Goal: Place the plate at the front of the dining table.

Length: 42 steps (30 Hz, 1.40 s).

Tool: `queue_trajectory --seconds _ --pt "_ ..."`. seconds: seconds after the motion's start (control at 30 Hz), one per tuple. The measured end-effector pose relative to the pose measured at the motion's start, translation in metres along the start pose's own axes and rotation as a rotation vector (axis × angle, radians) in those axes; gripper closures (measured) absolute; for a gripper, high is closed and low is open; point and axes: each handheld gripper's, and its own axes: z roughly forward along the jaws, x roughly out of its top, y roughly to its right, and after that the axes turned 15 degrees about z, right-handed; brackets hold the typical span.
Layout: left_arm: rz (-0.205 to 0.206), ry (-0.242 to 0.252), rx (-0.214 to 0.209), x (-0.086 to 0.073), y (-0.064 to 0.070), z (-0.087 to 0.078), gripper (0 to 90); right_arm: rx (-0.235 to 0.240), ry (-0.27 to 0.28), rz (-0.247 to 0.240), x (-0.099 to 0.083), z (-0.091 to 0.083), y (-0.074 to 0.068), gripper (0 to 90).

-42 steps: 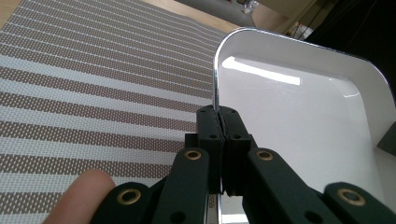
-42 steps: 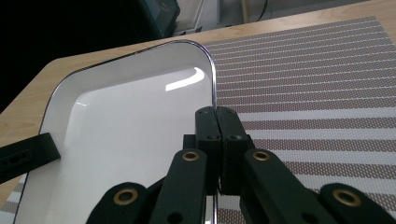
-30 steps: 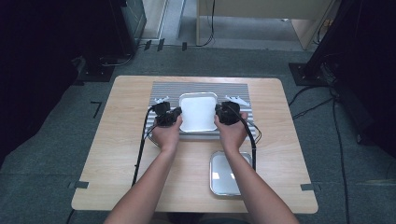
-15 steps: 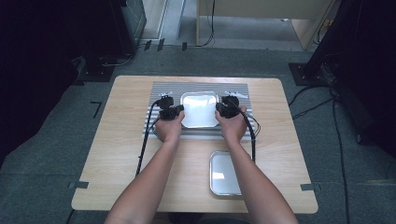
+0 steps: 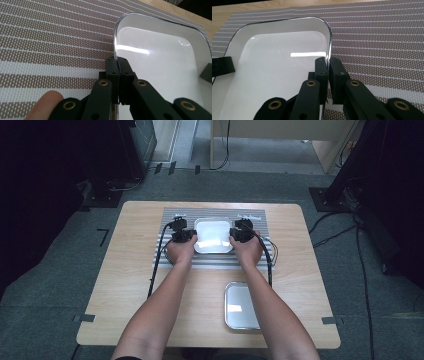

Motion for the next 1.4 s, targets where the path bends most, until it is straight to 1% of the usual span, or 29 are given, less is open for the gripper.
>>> queue_trajectory --seconds 0.1,0.17,0.27,0.37,0.4,0.53,0.67,0.77,0.93,1.0,1.03,1.07,1.13,1.2,1.27,1.3,1.33,1.4 --pt "0.002 -0.012 -0.002 0.003 -0.002 0.003 89.7 0.005 -0.009 0.01 0.001 0.004 0.002 87.2" --pt "0.004 -0.019 -0.001 0.004 -0.003 0.004 89.7 0.012 -0.005 0.023 0.001 0.006 0.003 87.3" --pt "0.003 -0.026 0.002 0.006 -0.005 0.008 89.7 0.006 -0.011 0.013 0.001 0.009 0.003 86.7" --pt "0.006 -0.031 -0.014 0.008 -0.005 0.011 89.8 0.007 -0.023 0.019 0.002 0.012 0.005 86.1" --pt "0.012 -0.035 -0.011 0.009 -0.005 0.012 89.7 0.004 -0.023 0.019 0.002 0.013 0.007 85.8" --pt "0.002 -0.04 -0.012 0.009 -0.006 0.015 89.6 0.007 -0.024 0.031 0.002 0.016 0.009 85.5" --pt "-0.009 -0.048 -0.009 0.008 -0.007 0.019 89.3 0.006 -0.028 0.026 0.001 0.021 0.011 84.2" --pt "-0.003 -0.048 -0.002 0.008 -0.007 0.02 88.9 0.015 -0.032 0.028 0.0 0.024 0.012 83.6" --pt "-0.004 -0.044 -0.008 0.008 -0.006 0.021 88.4 0.016 -0.035 0.026 0.0 0.023 0.013 83.0" --pt "0.003 -0.043 -0.016 0.007 -0.007 0.021 87.2 0.037 -0.043 0.039 0.001 0.023 0.016 80.8" --pt "-0.001 -0.038 -0.023 0.007 -0.007 0.021 85.3 0.053 -0.051 0.05 0.001 0.023 0.017 79.0" --pt "0.004 -0.036 -0.02 0.008 -0.007 0.021 83.8 0.071 -0.053 0.059 0.001 0.023 0.019 77.9" --pt "0.019 -0.038 -0.017 0.007 -0.007 0.019 83.9 0.107 -0.055 0.074 0.001 0.023 0.024 78.0" --pt "0.014 -0.048 -0.024 0.006 -0.007 0.019 83.5 0.148 -0.061 0.111 0.002 0.023 0.03 79.2" --pt "0.005 -0.048 -0.023 0.005 -0.008 0.019 83.9 0.167 -0.068 0.152 0.002 0.022 0.035 81.1" --pt "0.003 -0.052 -0.032 0.005 -0.008 0.018 85.1 0.176 -0.07 0.163 0.002 0.022 0.036 83.7" --pt "0.012 -0.053 -0.028 0.005 -0.008 0.018 86.6 0.173 -0.076 0.166 0.002 0.021 0.035 84.0" --pt "0.022 -0.059 -0.016 0.005 -0.006 0.017 87.3 0.164 -0.067 0.155 0.001 0.021 0.033 84.6"
